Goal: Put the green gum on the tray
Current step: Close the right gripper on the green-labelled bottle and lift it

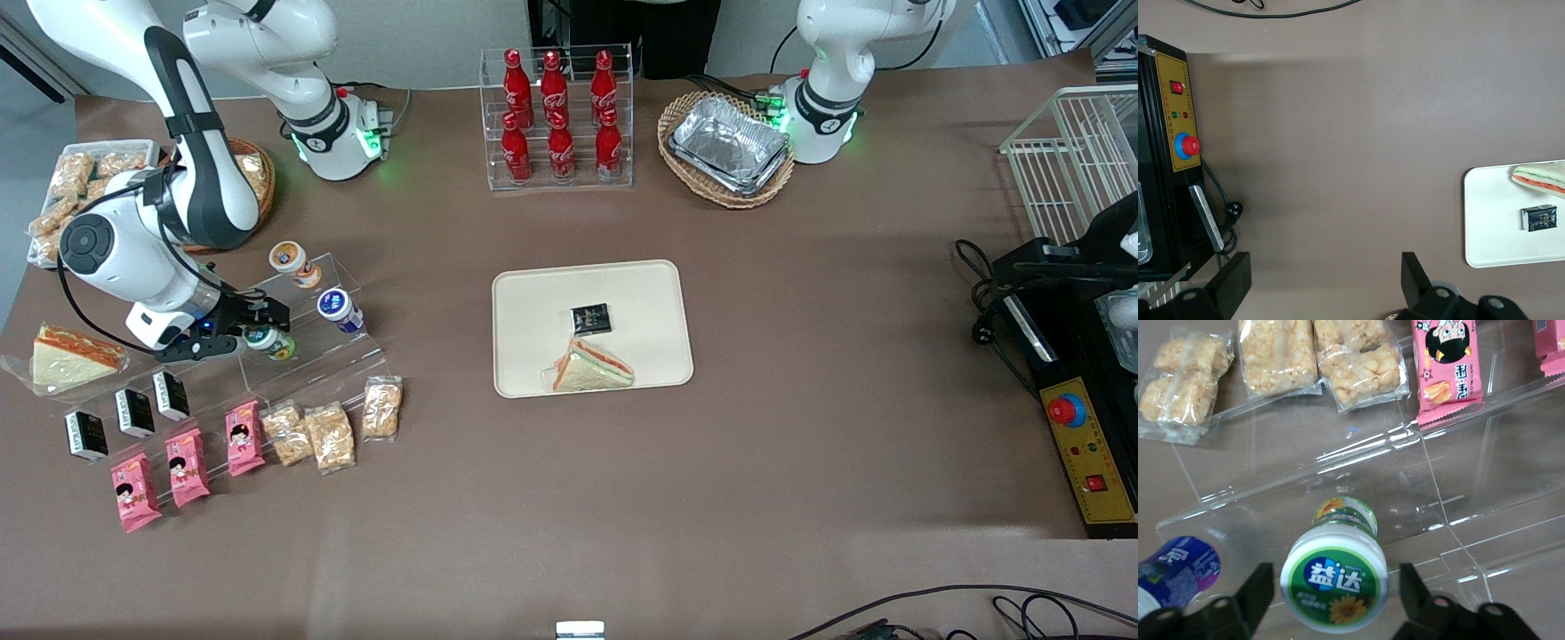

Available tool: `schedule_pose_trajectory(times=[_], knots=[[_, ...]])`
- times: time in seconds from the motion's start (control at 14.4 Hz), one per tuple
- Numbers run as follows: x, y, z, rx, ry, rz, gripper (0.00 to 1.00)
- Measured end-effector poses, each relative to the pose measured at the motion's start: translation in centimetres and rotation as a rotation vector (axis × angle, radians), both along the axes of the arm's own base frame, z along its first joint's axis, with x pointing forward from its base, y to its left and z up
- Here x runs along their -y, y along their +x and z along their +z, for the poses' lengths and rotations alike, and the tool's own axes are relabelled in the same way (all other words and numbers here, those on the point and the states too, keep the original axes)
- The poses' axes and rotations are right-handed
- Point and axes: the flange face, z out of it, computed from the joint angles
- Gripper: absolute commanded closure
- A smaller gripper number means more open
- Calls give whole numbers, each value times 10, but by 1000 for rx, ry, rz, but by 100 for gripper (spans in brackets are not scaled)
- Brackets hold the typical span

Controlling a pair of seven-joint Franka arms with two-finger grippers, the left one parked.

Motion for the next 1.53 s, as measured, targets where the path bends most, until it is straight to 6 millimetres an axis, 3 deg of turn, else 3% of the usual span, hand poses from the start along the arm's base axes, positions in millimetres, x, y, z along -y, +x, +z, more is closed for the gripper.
schedule_pose_trajectory(times=[0.28, 0.35, 0.7, 0.91, 1.04, 1.25, 1.39, 1.53], knots=[[0, 0, 0, 2, 0, 0, 96], [0, 0, 0, 2, 0, 0, 100], [-1, 1, 1, 5, -1, 1, 100], [-2, 13, 19, 24, 1, 20, 100], [-3, 26, 53, -11, 11, 32, 100], [-7, 44, 132, -63, 25, 56, 100], [-22, 51, 183, -68, 28, 89, 100], [-48, 54, 213, -66, 24, 117, 100]])
